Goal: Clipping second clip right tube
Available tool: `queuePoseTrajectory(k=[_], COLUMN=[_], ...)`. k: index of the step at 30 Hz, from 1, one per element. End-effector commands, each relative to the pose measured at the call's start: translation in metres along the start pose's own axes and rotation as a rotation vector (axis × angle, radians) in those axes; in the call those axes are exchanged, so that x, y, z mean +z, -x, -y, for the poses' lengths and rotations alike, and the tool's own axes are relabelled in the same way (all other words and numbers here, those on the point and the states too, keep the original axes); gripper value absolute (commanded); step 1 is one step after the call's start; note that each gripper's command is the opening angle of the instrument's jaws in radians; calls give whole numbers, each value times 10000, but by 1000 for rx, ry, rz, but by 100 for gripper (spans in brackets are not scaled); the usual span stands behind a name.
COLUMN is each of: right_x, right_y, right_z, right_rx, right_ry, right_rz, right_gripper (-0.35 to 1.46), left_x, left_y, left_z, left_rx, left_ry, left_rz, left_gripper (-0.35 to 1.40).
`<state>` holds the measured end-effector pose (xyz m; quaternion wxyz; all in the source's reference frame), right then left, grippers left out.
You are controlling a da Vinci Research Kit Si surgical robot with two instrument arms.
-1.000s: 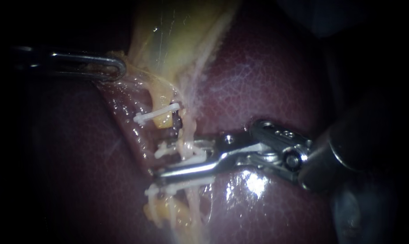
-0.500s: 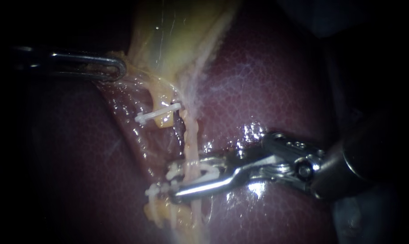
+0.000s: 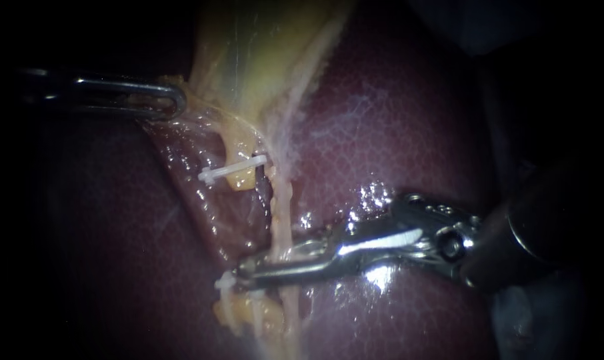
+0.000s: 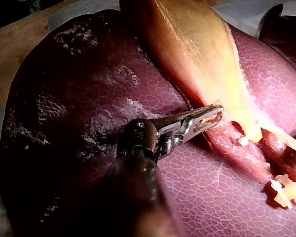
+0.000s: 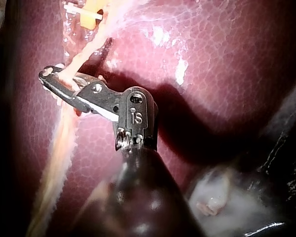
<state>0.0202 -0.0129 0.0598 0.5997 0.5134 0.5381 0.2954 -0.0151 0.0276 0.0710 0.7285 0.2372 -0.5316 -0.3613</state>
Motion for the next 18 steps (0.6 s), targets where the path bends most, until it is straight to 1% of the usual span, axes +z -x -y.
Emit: queuePoseTrajectory(k=[1, 2, 7, 18], right_x=[-1, -1, -2, -1], right_y=[-1, -2, -3, -2], right_z=[-1, -1, -2, -3], right_rx=[0, 0, 2, 1], right_ry=[5, 6, 26, 26], right_rz=[-4, -9, 17, 17], right_gripper=[-35, -35, -35, -35], left_x=[0, 0, -1, -1], left_y=[0, 0, 1, 1], left_z=[0, 0, 0, 0], left_rx=[0, 0, 0, 0], left_ry=[0, 0, 0, -1], left_rz=[0, 0, 0, 0], left_gripper=[-35, -35, -35, -35])
